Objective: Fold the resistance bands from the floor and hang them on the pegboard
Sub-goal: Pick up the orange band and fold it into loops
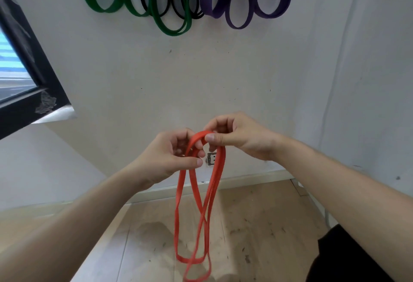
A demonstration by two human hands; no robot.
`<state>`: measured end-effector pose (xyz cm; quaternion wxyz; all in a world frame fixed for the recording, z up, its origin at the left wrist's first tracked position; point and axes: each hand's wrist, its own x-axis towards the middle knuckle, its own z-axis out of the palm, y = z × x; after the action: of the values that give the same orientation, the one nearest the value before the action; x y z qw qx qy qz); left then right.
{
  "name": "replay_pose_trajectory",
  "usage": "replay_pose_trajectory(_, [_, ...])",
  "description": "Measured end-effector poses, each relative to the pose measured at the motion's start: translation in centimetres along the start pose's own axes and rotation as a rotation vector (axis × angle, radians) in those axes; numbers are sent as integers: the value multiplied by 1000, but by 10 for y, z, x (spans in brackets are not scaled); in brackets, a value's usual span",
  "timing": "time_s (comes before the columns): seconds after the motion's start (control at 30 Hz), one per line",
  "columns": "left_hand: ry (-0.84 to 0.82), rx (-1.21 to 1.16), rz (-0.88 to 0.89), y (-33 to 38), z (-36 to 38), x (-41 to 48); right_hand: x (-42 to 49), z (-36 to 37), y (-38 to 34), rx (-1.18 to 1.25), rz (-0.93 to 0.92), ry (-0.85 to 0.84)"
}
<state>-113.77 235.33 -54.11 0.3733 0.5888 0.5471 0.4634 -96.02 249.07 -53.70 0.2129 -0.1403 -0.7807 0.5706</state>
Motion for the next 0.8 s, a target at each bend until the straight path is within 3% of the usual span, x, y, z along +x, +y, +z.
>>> replay_pose_trajectory(0.27, [35,49,0,-2,-7,-2,1,-27,-11,109,-133,282])
replay_pose_trajectory(0.63, [9,66,6,2,-1,1,-3,-64,0,254,-102,369])
replay_pose_trajectory(0.7, [19,34,7,2,-1,1,-5,-71,6,226,-68,328])
replay_pose_trajectory(0.8, [24,-22,14,3,-1,0,-10,-76,18,-27,84,122])
